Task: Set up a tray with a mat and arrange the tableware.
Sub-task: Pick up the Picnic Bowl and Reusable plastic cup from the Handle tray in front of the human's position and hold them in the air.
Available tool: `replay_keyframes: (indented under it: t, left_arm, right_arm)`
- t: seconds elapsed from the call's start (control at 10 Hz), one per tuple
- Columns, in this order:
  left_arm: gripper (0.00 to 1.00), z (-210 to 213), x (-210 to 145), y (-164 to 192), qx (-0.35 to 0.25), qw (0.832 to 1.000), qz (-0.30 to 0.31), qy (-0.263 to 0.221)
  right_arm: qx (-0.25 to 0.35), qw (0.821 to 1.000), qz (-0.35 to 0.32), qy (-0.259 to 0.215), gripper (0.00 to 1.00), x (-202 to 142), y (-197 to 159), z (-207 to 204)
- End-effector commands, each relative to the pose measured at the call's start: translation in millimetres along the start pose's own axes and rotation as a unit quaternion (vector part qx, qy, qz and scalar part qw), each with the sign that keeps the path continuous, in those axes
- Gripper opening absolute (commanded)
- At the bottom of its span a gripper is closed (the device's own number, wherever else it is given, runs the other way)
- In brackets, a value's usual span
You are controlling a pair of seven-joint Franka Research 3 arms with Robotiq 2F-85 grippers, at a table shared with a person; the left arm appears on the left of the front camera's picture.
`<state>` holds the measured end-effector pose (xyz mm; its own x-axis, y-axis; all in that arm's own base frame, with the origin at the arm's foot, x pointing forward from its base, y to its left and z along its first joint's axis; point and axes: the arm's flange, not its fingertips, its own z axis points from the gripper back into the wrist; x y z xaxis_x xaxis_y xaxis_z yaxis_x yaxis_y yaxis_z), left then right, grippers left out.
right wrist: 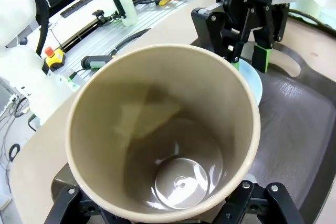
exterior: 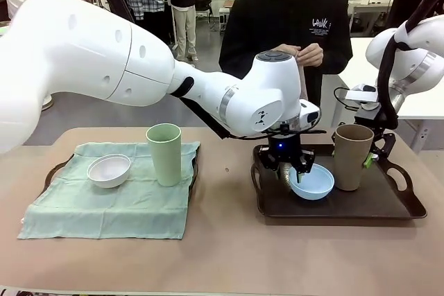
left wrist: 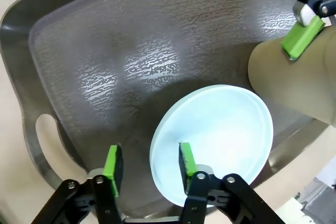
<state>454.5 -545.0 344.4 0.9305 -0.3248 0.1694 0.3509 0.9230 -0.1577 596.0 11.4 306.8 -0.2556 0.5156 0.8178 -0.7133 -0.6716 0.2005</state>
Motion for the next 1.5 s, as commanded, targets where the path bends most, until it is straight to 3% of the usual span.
replay_keyframes:
  t: [0.0,0.1,0.2,0.3,0.4,0.5,0.7,0.8,0.9,1.0,1.2,1.4]
  left_arm:
    - [0.19,-1.4,-0.1,0.0,-0.012,1.0,-0.001,-0.003]
    - [0.1,-1.2,0.2,-0.3,-0.012,1.0,0.002,-0.004]
    - [0.0,-0.6,0.4,-0.7,-0.013,1.0,0.002,-0.004]
    - [0.0,0.3,0.7,-1.0,-0.012,1.0,0.002,-0.005]
    - [0.0,0.7,1.1,-1.1,-0.012,1.0,0.002,-0.004]
    - [0.0,1.4,1.2,-0.9,-0.013,1.0,0.002,-0.004]
    - [0.0,8.7,0.0,5.2,-0.011,1.0,0.014,-0.011]
    - [0.0,17.4,-0.8,8.4,-0.01,1.0,0.017,-0.021]
    - [0.0,26.9,-1.7,9.5,-0.013,0.999,0.023,-0.028]
    - [0.0,39.3,-3.5,9.7,-0.016,0.998,0.036,-0.038]
    - [0.0,92.2,-5.7,3.1,-0.027,0.997,0.032,-0.06]
    - [0.0,147.0,-6.5,-5.5,-0.015,0.994,0.029,-0.105]
  right_arm:
    - [0.007,1.0,0.016,0.001,0.0,0.4,5.9,-5.5]
    - [0.007,1.0,0.018,0.001,0.28,0.2,5.9,-5.3]
    - [0.006,1.0,0.018,0.0,0.28,-0.1,6.1,-5.2]
    - [0.005,1.0,0.019,0.0,0.0,-0.1,6.2,-5.1]
    - [0.003,1.0,0.02,-0.002,0.28,-0.4,6.4,-4.6]
    - [0.0,1.0,0.022,-0.002,0.0,-0.5,6.8,-3.3]
    - [-0.013,0.999,0.03,-0.004,0.0,-0.1,8.3,6.2]
    - [-0.024,0.999,0.036,-0.008,0.28,2.4,10.6,13.9]
    - [-0.04,0.998,0.038,-0.012,0.28,6.6,14.5,20.3]
    - [-0.056,0.998,0.028,-0.025,0.15,15.3,23.1,30.0]
    - [-0.133,0.99,-0.007,-0.044,0.15,48.2,70.2,61.9]
    - [-0.186,0.982,-0.014,-0.028,0.15,78.6,125.5,83.8]
